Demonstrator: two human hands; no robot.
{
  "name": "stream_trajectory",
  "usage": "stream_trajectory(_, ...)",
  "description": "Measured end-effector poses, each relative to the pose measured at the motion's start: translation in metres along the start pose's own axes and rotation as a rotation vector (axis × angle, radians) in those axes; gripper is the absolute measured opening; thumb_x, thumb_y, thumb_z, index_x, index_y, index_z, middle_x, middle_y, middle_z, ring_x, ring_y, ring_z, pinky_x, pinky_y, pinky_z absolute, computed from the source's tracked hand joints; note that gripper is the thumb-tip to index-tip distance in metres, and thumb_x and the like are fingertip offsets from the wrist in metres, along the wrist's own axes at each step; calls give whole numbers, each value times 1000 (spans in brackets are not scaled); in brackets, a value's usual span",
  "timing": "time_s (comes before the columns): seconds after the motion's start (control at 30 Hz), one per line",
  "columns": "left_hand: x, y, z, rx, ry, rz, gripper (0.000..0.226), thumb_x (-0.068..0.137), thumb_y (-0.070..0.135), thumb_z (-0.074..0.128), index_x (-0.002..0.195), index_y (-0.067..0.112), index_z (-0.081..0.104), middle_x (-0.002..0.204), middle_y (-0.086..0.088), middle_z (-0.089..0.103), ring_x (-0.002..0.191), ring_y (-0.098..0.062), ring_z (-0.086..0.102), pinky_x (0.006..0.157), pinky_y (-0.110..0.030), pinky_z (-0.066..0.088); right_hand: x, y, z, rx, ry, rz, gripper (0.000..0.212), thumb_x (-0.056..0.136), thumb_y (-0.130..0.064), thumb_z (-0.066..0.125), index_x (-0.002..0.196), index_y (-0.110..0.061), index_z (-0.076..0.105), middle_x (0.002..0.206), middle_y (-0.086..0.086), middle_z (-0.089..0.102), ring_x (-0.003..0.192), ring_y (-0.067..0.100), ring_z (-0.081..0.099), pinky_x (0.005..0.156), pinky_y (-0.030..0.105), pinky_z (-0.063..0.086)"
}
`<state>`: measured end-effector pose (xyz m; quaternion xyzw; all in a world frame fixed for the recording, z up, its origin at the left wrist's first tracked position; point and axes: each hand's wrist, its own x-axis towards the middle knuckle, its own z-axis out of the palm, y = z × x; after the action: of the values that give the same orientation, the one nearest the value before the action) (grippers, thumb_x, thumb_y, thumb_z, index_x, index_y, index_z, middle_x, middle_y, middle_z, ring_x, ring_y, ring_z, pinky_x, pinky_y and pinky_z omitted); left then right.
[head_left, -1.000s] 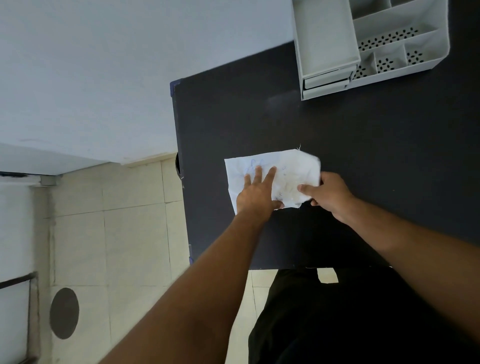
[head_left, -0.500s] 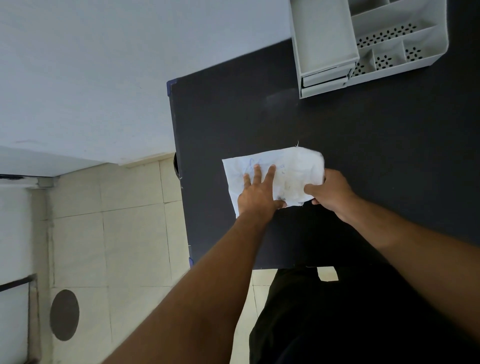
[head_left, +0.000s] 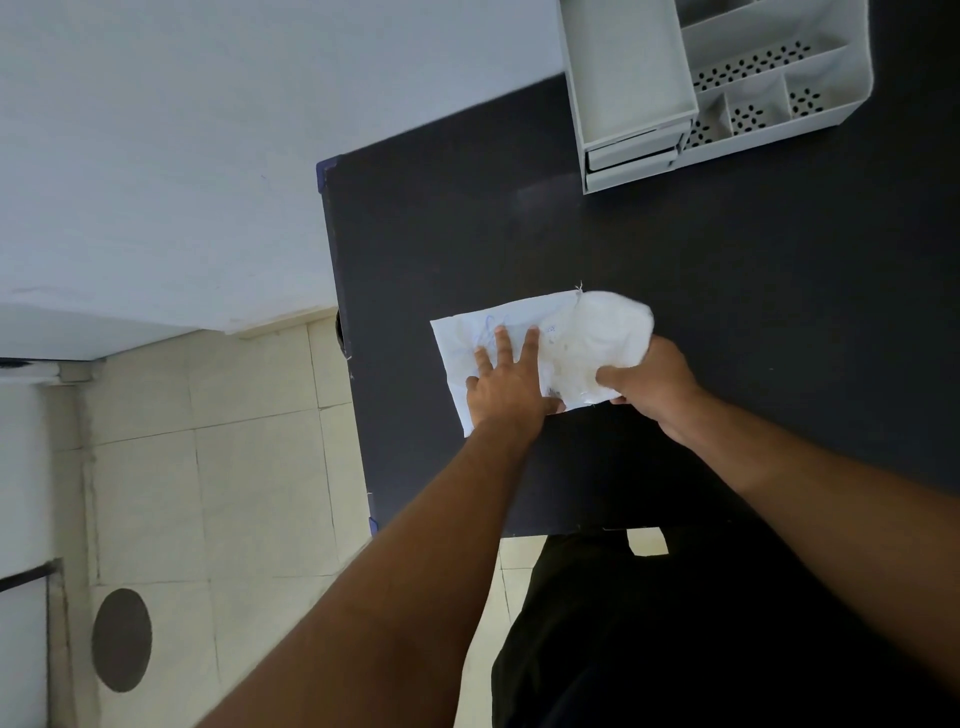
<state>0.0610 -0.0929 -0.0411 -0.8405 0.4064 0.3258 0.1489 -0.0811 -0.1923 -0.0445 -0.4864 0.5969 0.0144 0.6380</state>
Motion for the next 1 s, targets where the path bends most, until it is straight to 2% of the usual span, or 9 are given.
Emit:
stream_trajectory(0.1,1,2,1,11,-8,5,103,89,52,71,162,33,0,171,-11,-6,155,-45,4,114,-58,31,-2,0,0,76,1,-5,40,81,-2,75,116,-15,63,104,0,67,88,19,68,75,40,63)
stream_trajectory(0.2,1,1,-1,24,-21,10,108,87,52,73,162,32,-2,171,-12,-8,154,-46,3,115,-58,29,-1,1,-3,101,-58,-5,43,79,0,80,112,-20,62,103,-5,67,92,16,67,69,36,61)
stream_trajectory(0.33,-1,1,0,65,-68,17,127,78,54,81,161,30,-12,169,-13,-15,154,-47,-3,118,-62,20,3,-2,-11,45,-108,-12,42,79,6,73,112,-18,61,105,-3,66,91,15,65,71,36,61)
stream_trajectory(0.43,-1,1,1,74,-65,17,128,78,54,81,161,30,-14,169,-13,-18,154,-47,-5,119,-64,15,8,-7,-17,25,-154,-20,43,81,5,72,114,-20,60,107,-4,65,94,16,65,72,35,61)
stream_trajectory(0.6,1,2,-2,47,-64,22,129,74,59,82,161,30,-8,170,-15,-12,154,-47,-1,119,-63,17,14,-3,-21,17,-218,-8,49,77,0,82,118,-19,64,112,-2,69,101,19,69,74,39,63)
stream_trajectory(0.73,4,-2,-8,74,-55,34,124,73,62,81,162,32,0,170,-14,-2,154,-47,8,118,-61,20,15,-3,-23,-31,-240,-42,49,79,11,72,116,-19,62,111,0,66,103,21,66,74,40,62)
stream_trajectory(0.83,3,-1,-10,85,-35,21,119,76,58,81,162,33,3,170,-13,0,153,-48,9,118,-61,17,15,-8,-25,-167,-219,-107,52,80,6,68,125,-17,60,114,1,66,108,21,63,84,38,57)
stream_trajectory(0.9,1,2,-8,82,-32,11,117,79,56,80,162,32,1,170,-14,-2,154,-48,4,119,-61,16,14,-11,-25,-200,-214,-143,50,81,2,68,127,-16,59,112,-1,65,106,19,62,82,33,52)
stream_trajectory(1.0,-1,6,-6,79,-32,-3,116,81,54,79,162,32,-2,170,-13,-6,154,-45,-5,120,-61,14,12,-10,-25,-113,-173,-157,41,84,-10,76,121,-21,62,105,-7,66,98,14,63,76,28,51)
